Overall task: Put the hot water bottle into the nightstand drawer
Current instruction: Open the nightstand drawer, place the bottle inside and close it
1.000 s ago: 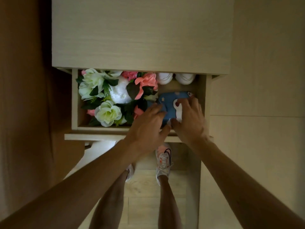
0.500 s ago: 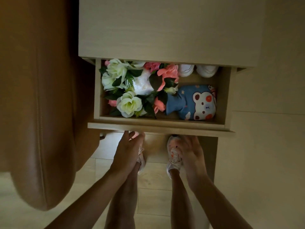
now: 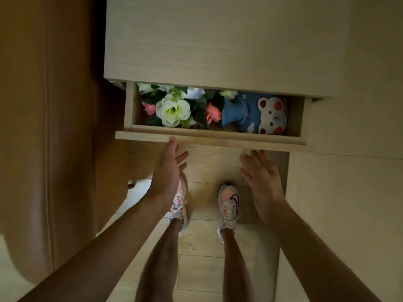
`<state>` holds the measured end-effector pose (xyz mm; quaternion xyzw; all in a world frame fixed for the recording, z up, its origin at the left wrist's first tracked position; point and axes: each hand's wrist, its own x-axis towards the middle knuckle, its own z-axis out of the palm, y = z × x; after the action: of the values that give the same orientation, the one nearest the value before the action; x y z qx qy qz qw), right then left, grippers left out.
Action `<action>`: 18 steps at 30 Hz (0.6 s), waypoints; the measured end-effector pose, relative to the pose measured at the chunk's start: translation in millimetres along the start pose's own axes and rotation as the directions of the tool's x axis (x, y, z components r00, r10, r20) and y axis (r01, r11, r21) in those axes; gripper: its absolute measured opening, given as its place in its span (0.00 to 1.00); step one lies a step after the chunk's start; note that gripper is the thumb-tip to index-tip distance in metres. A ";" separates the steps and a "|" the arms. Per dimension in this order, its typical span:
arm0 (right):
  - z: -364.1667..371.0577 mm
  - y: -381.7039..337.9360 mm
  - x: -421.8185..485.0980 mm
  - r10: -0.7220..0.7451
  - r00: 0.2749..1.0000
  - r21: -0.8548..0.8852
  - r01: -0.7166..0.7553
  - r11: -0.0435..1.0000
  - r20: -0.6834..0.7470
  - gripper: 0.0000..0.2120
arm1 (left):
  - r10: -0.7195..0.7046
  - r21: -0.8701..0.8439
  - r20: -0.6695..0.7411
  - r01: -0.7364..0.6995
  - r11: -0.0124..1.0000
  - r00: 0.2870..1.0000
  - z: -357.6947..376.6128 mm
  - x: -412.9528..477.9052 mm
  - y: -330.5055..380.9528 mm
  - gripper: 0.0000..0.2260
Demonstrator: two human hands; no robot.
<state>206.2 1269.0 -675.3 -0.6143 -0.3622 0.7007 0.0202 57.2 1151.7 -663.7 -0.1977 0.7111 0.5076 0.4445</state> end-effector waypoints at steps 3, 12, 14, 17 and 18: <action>4.2 -18.4 11.7 -0.028 0.999 0.006 0.028 1.000 0.021 0.31 | 0.046 -0.029 0.026 -0.045 0.999 0.999 5.9 6.9 13.0 0.21; 18.1 -72.4 37.2 -0.142 0.989 -0.007 0.142 0.990 0.030 0.22 | 0.112 -0.030 0.052 -0.110 0.993 0.992 23.1 39.1 59.1 0.35; 20.1 -81.2 43.0 -0.152 0.987 -0.002 0.152 0.988 0.042 0.11 | 0.126 -0.022 0.035 -0.125 0.992 0.991 28.6 44.5 68.0 0.37; 22.5 -86.9 48.0 -0.135 0.991 0.042 0.134 0.990 0.012 0.04 | 0.122 -0.029 0.017 -0.122 0.992 0.992 33.8 47.7 74.3 0.39; 23.6 -88.2 48.6 -0.131 0.991 0.051 0.130 0.990 0.006 0.04 | 0.119 -0.034 0.008 -0.119 0.992 0.993 35.0 48.1 75.8 0.39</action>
<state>136.9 1345.6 -669.9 -0.5854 -0.3839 0.7096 0.0799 -8.6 1222.1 -665.5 -0.1598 0.7109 0.5458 0.4137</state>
